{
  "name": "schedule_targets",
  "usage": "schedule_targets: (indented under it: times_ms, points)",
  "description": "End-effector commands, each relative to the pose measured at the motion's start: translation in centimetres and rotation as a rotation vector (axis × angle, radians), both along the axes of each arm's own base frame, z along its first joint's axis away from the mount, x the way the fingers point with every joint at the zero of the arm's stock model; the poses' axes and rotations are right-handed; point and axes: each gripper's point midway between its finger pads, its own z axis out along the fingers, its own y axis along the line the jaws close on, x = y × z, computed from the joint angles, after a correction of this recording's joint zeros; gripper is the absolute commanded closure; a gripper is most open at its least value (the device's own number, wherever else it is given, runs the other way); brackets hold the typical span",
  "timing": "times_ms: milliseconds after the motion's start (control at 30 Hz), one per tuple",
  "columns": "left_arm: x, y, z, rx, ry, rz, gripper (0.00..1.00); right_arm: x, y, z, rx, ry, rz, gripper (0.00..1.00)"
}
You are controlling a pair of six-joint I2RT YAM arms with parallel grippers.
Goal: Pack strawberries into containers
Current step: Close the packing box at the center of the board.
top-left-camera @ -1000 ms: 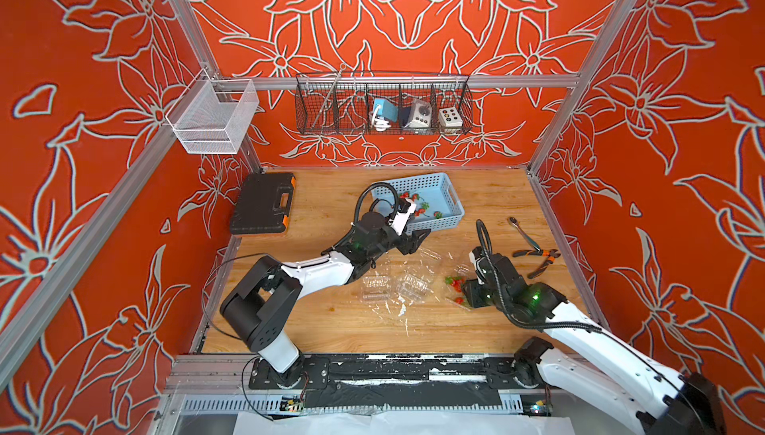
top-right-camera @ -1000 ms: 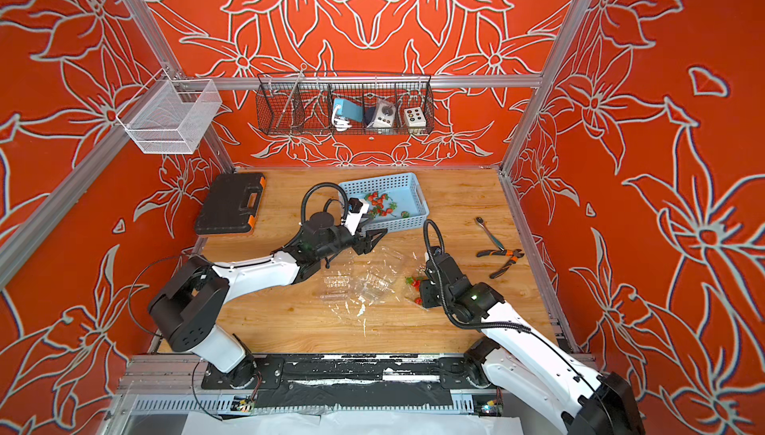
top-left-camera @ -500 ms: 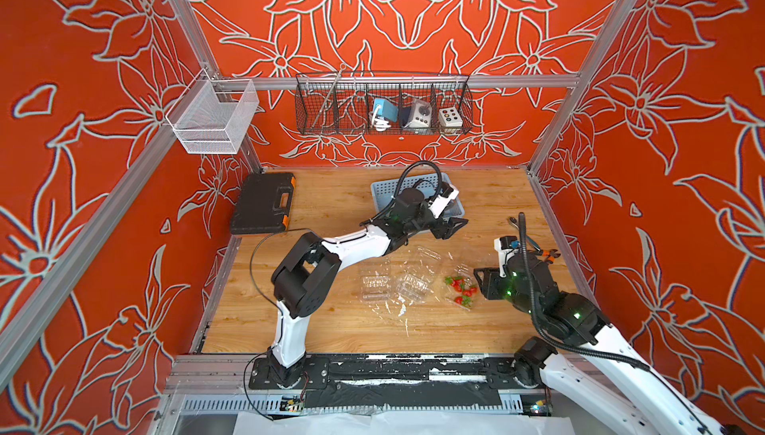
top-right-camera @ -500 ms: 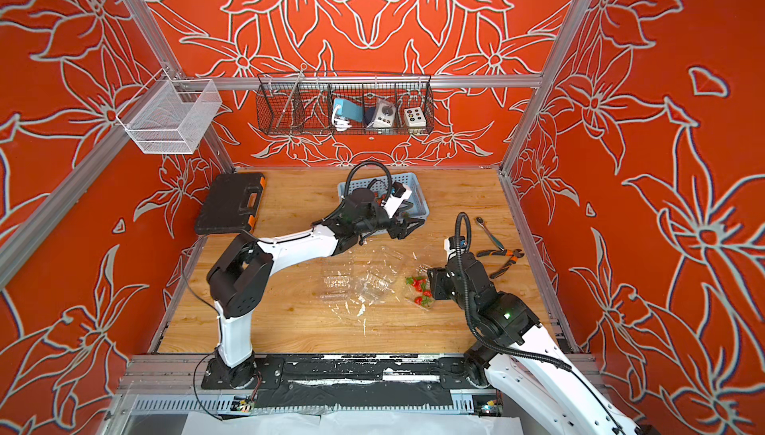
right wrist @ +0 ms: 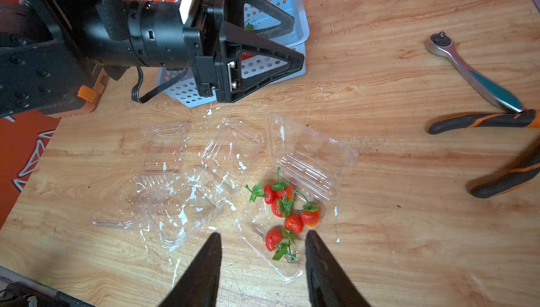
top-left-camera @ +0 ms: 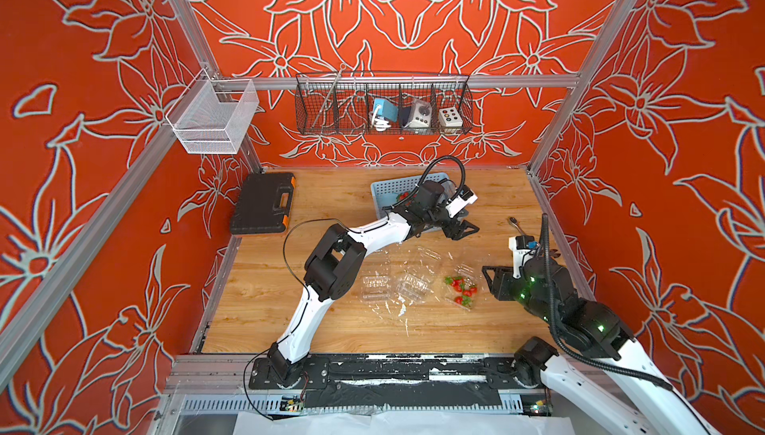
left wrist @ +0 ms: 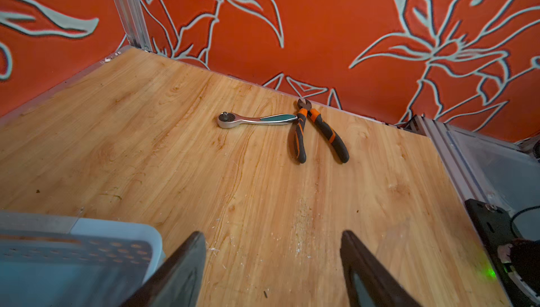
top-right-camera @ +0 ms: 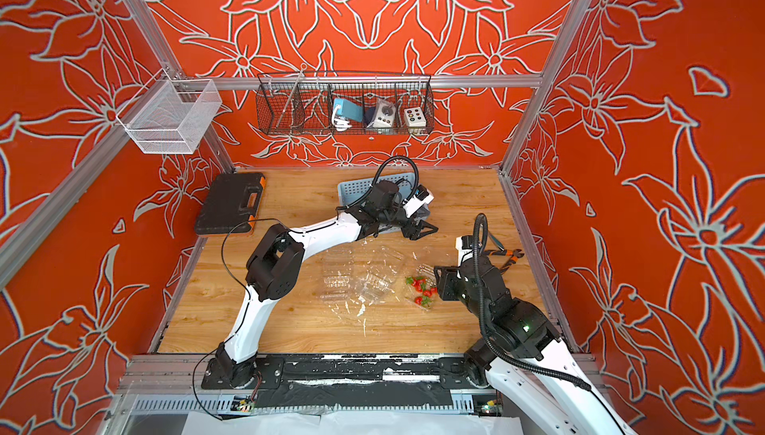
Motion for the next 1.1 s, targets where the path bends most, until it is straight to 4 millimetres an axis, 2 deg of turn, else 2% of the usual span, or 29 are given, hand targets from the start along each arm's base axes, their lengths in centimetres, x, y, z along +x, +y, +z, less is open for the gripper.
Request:
schedule_targets:
  times_ms: [0, 167, 400, 533, 700, 1067]
  points:
    - [0.8, -0.4, -1.3, 0.07, -0.021, 0.014, 0.28, -0.2, -0.7, -0.3, 0.009, 0.009, -0.038, 0.52]
    - [1.7, -1.2, -3.9, 0.165, -0.053, 0.062, 0.28, -0.4, -0.8, -0.1, 0.014, 0.001, -0.038, 0.52]
    - [1.3, -1.5, -5.5, 0.214, -0.066, 0.06, 0.28, -0.5, -0.9, -0.1, 0.011, -0.004, -0.036, 0.51]
    - [0.2, -1.6, -5.8, 0.224, -0.059, 0.014, 0.29, -0.5, -0.8, -0.6, 0.013, 0.005, -0.032, 0.52]
    - [-1.8, -1.2, -5.3, 0.211, -0.055, -0.057, 0.29, -0.5, -0.8, -1.1, 0.015, 0.015, -0.037, 0.52]
    - [-6.5, 1.7, -3.3, 0.15, -0.073, -0.096, 0.29, -0.9, -1.5, -1.1, 0.038, 0.009, -0.075, 0.52]
